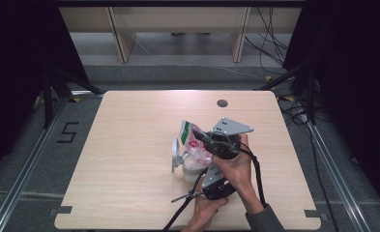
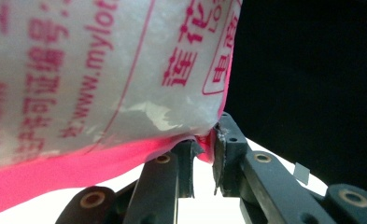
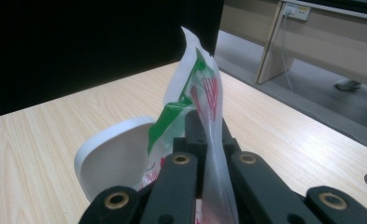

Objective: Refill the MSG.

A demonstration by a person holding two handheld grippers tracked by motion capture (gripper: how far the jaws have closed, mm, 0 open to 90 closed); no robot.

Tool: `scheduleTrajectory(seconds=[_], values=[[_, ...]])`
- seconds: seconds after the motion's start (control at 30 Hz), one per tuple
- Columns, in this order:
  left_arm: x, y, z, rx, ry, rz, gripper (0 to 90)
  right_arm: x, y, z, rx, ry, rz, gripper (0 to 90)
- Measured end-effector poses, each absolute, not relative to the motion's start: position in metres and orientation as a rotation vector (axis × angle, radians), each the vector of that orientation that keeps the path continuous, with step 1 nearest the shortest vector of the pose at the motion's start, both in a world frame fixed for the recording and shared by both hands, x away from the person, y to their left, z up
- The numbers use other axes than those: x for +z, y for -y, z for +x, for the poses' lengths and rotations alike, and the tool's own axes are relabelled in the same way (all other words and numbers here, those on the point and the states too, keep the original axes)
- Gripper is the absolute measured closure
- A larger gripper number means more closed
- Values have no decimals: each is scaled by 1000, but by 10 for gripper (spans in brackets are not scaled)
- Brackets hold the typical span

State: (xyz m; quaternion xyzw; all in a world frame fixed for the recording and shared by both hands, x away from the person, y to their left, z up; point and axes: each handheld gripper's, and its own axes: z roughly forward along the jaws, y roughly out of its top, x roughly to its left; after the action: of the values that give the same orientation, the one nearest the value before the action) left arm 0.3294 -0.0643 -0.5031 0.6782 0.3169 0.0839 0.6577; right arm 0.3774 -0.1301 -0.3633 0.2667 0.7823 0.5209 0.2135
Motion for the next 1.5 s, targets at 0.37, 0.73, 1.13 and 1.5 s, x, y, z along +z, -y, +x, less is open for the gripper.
scheduleTrajectory(seconds=[0.37, 0.73, 1.13, 1.5], values=[[-502, 65, 329, 190, -717, 1537, 796, -363, 129, 376, 1440, -2161, 751, 900], [-502, 64, 331, 193, -715, 1529, 797, -362, 126, 375, 1439, -2175, 727, 900], [-501, 64, 332, 193, -715, 1529, 797, -362, 126, 376, 1434, -2176, 730, 900], [-502, 62, 335, 211, -682, 1558, 797, -362, 124, 376, 1441, -2168, 726, 900]])
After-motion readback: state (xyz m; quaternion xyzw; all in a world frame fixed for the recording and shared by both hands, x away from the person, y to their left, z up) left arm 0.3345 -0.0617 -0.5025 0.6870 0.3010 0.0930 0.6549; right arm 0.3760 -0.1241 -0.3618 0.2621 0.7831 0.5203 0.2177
